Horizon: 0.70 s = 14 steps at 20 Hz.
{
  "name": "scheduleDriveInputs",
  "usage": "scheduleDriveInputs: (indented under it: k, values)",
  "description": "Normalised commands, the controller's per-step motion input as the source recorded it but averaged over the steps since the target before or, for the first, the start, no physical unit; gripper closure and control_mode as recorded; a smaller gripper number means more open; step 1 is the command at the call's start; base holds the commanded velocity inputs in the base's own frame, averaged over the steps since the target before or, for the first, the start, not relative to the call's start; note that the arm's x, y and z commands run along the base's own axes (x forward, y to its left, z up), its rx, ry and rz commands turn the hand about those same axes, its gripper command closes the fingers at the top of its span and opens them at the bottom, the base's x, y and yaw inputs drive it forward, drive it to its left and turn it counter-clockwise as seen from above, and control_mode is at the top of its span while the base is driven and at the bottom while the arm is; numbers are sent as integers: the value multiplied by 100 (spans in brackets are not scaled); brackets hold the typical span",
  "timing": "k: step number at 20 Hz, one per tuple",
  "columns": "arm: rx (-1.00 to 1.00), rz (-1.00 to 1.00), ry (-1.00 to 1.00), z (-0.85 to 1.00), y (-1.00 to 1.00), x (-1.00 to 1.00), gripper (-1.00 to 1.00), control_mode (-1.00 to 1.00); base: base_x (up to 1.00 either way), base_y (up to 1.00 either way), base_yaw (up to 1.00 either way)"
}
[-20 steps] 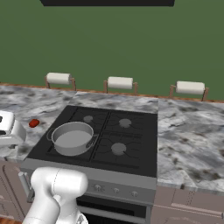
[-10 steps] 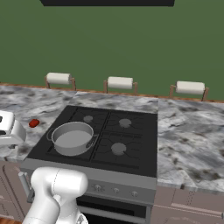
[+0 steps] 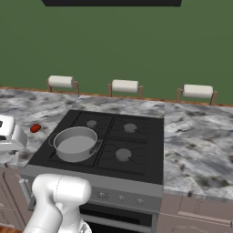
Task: Turn on the burner for the pot on the stove. Wait thirty seconds for the pot to heat up. Then add the bell pepper to the pot.
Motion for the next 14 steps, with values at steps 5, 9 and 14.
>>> scheduleDriveInputs:
  k: [5, 9, 14]
  values:
    - [0, 0, 0, 0, 0, 0, -100, -100, 0, 0, 0]
    - [0, 0, 0, 0, 0, 0, -100, -100, 0, 0, 0]
    - [0, 0, 0, 0, 0, 0, -100, -100, 0, 0, 0]
